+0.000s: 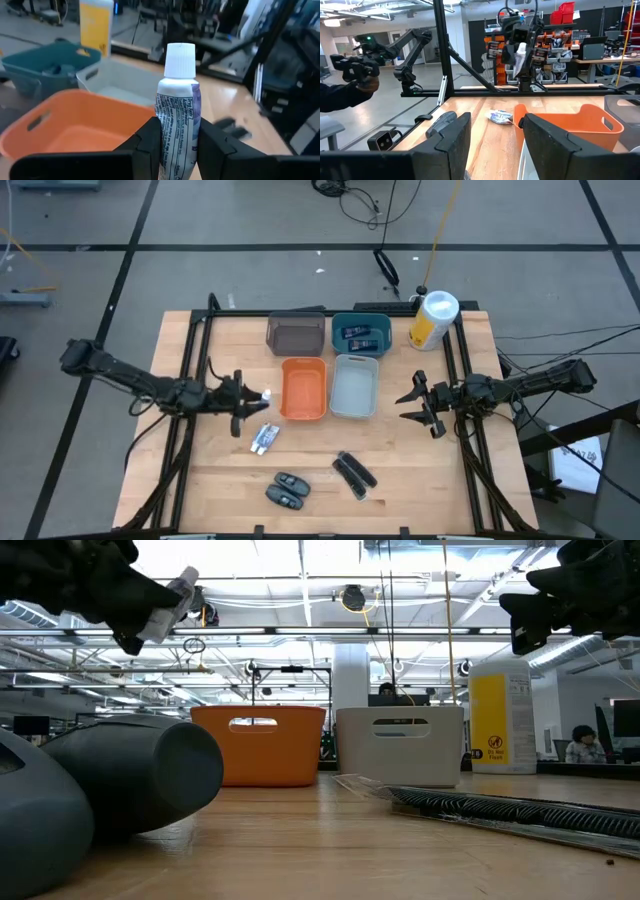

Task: Pick & Place Travel size toiletries
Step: Put the left white toothpaste into the black transparent bin

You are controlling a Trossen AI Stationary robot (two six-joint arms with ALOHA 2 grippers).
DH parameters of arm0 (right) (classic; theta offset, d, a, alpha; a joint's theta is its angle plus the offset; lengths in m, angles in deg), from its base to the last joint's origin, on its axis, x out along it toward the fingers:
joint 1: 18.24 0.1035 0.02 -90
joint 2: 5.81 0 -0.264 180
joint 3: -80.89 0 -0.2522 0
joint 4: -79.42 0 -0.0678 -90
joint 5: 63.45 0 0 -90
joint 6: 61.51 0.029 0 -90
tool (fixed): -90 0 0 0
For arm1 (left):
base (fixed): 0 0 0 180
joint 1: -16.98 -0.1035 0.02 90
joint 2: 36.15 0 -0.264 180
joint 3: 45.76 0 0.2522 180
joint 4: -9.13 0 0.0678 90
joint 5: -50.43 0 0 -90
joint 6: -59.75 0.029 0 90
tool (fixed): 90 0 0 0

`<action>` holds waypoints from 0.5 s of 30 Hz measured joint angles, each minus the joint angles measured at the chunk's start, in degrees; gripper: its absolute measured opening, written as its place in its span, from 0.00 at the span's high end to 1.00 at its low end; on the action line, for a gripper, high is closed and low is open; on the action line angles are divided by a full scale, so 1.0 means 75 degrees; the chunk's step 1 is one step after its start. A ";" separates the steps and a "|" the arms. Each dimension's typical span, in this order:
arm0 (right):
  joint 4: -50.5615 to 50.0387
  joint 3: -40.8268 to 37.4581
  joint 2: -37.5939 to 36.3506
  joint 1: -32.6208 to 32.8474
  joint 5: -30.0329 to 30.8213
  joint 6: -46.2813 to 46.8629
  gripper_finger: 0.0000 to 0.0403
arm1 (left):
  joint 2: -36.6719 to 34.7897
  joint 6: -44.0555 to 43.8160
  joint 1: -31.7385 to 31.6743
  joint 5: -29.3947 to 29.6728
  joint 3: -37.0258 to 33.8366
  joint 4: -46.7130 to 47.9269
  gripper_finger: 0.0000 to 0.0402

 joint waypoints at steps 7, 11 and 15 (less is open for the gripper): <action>0.0003 0.0003 -0.0001 0.0000 0.0023 0.0000 0.58 | -0.0486 0.0602 -0.1463 -0.0982 -0.0090 -0.0441 0.77; 0.0003 0.0003 0.0000 0.0000 0.0027 0.0000 0.58 | -0.0501 0.0610 -0.2490 -0.1688 -0.0090 -0.0437 0.77; 0.0003 0.0003 0.0000 0.0000 0.0029 0.0000 0.58 | -0.0487 0.0370 -0.3618 -0.2269 -0.0090 -0.0443 0.77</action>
